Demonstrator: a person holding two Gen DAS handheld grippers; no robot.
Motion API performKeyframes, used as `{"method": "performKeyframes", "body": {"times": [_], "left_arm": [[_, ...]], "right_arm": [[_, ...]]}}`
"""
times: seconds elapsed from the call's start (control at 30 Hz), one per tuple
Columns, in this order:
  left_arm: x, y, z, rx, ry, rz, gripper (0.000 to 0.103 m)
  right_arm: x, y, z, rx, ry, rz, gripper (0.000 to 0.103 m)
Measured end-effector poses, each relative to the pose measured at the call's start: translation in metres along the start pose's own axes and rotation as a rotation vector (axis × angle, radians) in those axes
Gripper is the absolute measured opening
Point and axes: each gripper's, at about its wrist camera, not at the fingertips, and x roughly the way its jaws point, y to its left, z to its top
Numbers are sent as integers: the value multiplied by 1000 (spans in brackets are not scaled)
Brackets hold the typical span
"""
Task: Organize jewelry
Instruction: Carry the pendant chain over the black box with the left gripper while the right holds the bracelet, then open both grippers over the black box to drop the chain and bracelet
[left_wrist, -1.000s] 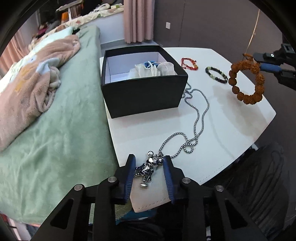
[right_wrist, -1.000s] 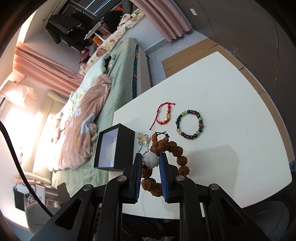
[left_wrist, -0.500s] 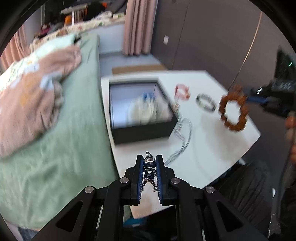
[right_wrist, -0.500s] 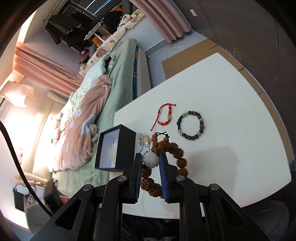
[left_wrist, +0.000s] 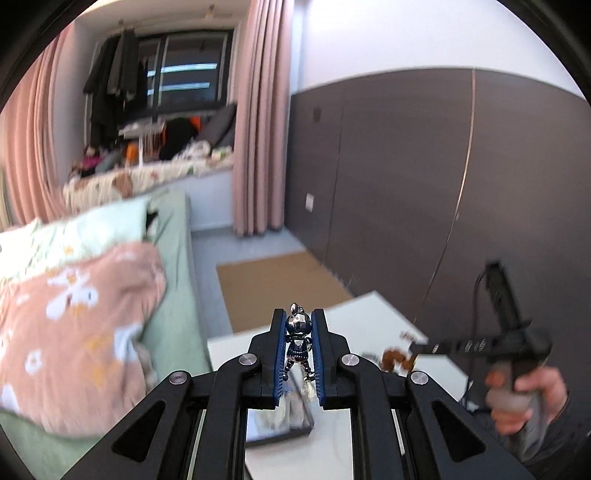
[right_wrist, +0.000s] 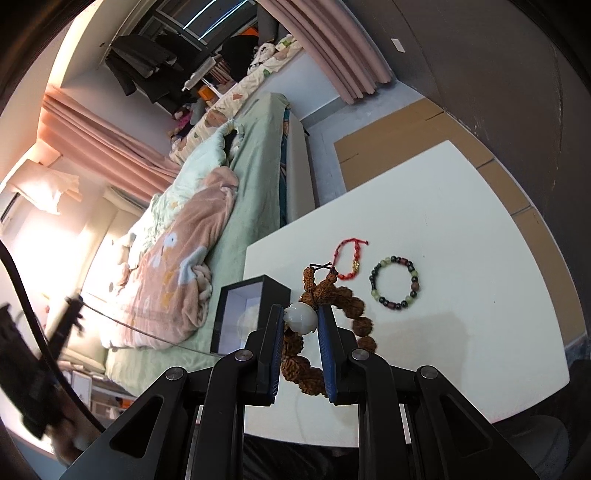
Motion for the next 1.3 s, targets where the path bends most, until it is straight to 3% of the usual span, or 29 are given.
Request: {"method": "performKeyframes", "body": {"times": [0.27,0.8,1.0,1.3], "left_arm": [[-24,-7,39,22,-124,-4,13],[-28,4,72,27,-191,24,13],[-11,18,64,-24,-130,35,14],[28,33,18,-111,22,22,14]], "right_arm": [[-7,8,5,-13,-21,11,20],[-8,31,15,-54,-41,40,20],[-4,38,16,-65,-37,44,20],[5,54,19,-86,-26,45,20]]}}
